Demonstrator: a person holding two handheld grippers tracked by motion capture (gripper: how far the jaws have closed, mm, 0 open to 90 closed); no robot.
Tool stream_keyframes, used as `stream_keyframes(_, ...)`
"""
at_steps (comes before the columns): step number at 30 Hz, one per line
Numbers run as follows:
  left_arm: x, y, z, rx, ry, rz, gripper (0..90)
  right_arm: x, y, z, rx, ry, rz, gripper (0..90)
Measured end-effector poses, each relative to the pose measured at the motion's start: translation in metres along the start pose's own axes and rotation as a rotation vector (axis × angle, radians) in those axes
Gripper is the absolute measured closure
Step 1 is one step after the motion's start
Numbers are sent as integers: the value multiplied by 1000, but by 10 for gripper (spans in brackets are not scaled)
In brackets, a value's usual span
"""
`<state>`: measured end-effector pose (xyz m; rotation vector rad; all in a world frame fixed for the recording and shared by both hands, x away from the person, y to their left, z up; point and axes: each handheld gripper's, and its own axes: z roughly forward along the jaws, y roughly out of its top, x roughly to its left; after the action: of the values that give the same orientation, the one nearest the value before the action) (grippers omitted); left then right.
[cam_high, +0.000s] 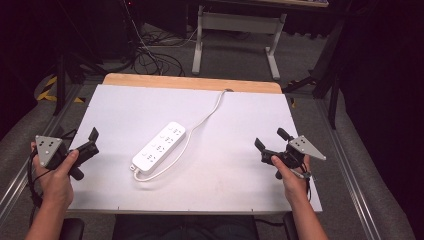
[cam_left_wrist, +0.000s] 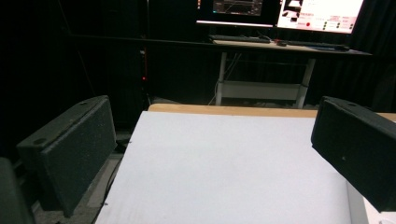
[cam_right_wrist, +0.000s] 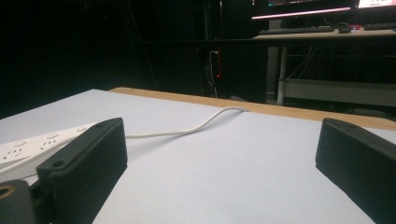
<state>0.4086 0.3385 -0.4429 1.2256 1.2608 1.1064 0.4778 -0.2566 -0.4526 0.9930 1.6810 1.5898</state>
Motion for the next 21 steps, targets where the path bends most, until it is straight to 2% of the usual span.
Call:
stream_keyframes(10,-3,0,2,-15,-8,11,50,-1,-1,-1,13,-8,6,28)
stream_keyframes(21,-1,0,3,-14,-10,1,48,-1,-1,-1,10,-9,4,29)
